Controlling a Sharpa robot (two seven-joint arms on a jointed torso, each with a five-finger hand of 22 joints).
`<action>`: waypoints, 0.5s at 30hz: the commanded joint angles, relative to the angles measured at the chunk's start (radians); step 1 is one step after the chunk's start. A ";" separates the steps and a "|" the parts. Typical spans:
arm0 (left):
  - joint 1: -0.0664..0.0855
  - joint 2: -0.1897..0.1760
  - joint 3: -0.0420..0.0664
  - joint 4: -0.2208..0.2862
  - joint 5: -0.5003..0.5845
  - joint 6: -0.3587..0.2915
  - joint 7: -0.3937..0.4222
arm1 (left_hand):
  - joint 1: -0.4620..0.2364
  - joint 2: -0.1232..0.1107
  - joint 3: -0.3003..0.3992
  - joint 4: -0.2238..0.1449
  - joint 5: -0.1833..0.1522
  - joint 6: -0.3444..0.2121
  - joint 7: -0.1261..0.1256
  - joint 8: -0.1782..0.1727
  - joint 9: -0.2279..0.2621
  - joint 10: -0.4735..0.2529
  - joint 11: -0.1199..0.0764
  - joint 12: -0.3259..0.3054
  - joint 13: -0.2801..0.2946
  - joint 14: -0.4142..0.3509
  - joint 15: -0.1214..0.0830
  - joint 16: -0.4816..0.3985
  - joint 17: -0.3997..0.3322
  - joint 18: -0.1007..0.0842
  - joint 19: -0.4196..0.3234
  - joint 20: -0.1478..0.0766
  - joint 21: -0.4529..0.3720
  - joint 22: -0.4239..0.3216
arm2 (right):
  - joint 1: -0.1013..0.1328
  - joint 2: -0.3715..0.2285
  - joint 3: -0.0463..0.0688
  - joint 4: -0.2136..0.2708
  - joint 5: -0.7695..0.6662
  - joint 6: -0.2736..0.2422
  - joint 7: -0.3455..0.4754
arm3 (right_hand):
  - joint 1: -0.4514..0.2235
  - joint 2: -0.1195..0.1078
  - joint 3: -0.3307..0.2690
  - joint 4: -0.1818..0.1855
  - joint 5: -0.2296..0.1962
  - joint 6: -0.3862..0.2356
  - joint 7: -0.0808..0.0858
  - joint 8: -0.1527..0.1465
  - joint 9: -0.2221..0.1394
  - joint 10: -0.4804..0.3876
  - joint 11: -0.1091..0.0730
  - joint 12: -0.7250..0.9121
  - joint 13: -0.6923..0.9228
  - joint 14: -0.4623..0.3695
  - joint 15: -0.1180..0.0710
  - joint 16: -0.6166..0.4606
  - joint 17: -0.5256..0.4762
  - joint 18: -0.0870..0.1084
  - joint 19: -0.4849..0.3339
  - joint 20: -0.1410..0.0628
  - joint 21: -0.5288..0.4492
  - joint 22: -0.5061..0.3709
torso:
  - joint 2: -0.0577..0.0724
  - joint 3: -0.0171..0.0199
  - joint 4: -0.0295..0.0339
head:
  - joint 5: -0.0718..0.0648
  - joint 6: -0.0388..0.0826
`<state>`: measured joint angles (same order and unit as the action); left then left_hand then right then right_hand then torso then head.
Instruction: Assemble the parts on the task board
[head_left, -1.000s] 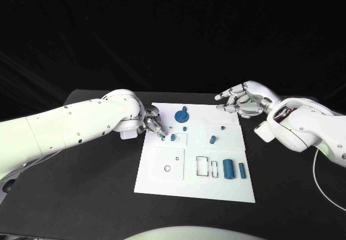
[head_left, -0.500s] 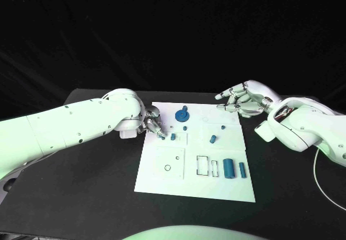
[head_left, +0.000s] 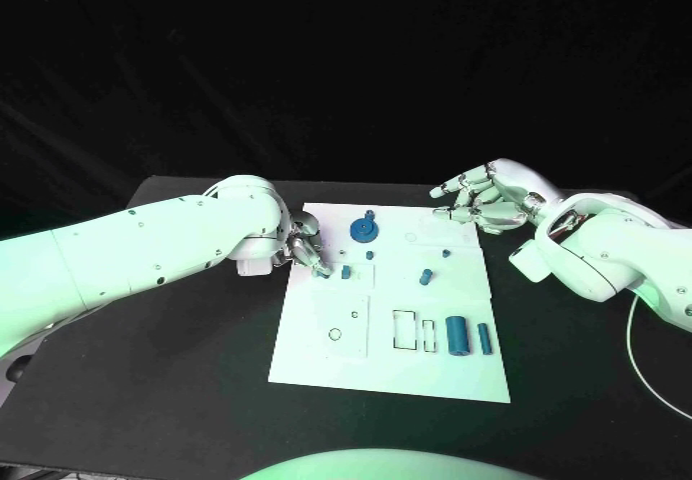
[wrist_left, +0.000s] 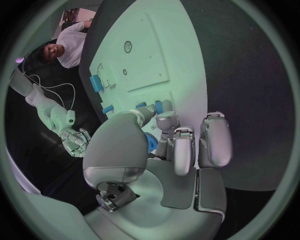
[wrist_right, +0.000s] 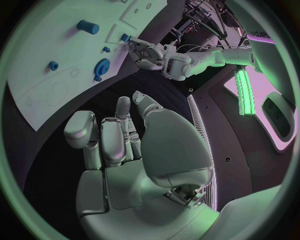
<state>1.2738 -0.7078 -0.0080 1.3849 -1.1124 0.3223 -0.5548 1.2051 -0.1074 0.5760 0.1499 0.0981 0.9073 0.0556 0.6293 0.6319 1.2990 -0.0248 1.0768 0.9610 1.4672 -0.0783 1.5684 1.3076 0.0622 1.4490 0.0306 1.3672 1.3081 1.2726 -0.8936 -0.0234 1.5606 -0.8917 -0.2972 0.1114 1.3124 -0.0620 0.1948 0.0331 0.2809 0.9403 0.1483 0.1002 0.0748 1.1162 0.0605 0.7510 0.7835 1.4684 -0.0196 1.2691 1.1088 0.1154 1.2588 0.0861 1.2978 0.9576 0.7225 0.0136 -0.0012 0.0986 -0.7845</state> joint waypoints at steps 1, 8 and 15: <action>-0.005 0.000 -0.004 0.003 -0.009 0.047 -0.012 | 0.000 0.008 0.135 -0.129 0.004 0.000 -0.008 0.003 0.000 0.008 -0.001 0.003 0.001 0.104 -0.003 0.002 0.263 -0.003 0.006 0.000 0.006 0.043 | -0.001 0.000 0.000 0.000 -0.005 0.011 0.008 | -0.001 0.006 0.006 0.001 0.004 0.002 0.005 0.004 -0.001 -0.009 0.000 -0.003 -0.001 0.013 0.001 -0.006 -0.001 0.005 -0.007 0.002 -0.005 -0.001 | 0.000 0.0004 -0.0003 | 0.001 -0.001; -0.005 0.006 -0.005 0.000 -0.003 0.043 -0.016 | -0.011 0.007 0.140 -0.127 0.005 0.004 -0.009 0.005 0.000 0.012 -0.001 0.005 0.003 0.104 -0.003 0.002 0.263 -0.003 0.005 0.000 0.005 0.043 | -0.001 0.000 0.000 0.001 -0.005 0.011 0.008 | -0.001 0.006 0.006 0.001 0.004 0.002 0.005 0.004 -0.001 -0.009 0.000 -0.003 -0.001 0.013 0.001 -0.006 -0.001 0.005 -0.007 0.002 -0.005 -0.001 | 0.000 0.0011 0.0001 | 0.001 -0.002; -0.005 0.017 -0.005 -0.012 0.013 0.040 -0.032 | -0.060 0.017 0.140 -0.099 0.004 0.014 -0.014 0.012 0.000 0.018 -0.004 0.008 0.004 0.104 -0.004 0.002 0.263 -0.003 0.007 -0.001 0.006 0.046 | -0.001 0.000 0.000 0.002 -0.005 0.011 0.007 | -0.001 0.006 0.006 0.001 0.004 0.002 0.005 0.004 -0.001 -0.009 0.000 -0.003 -0.001 0.013 0.001 -0.006 -0.001 0.005 -0.007 0.002 -0.005 -0.001 | 0.000 0.0015 -0.0006 | 0.001 -0.003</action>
<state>1.2750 -0.6951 -0.0076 1.3740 -1.1124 0.3264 -0.5673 1.1514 -0.0895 0.6175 0.1470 0.1004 0.9172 0.0497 0.6393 0.6336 1.3101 -0.0287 1.0813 0.9632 1.4671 -0.0783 1.5684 1.3075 0.0622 1.4489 0.0306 1.3672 1.3079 1.2725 -0.8938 -0.0235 1.5616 -0.8916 -0.2963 0.1115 1.3124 -0.0620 0.1948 0.0331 0.2809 0.9403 0.1483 0.1002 0.0748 1.1162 0.0605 0.7510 0.7836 1.4684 -0.0197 1.2691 1.1089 0.1154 1.2589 0.0861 1.2978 0.9576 0.7226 0.0147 -0.0012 0.0991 -0.7865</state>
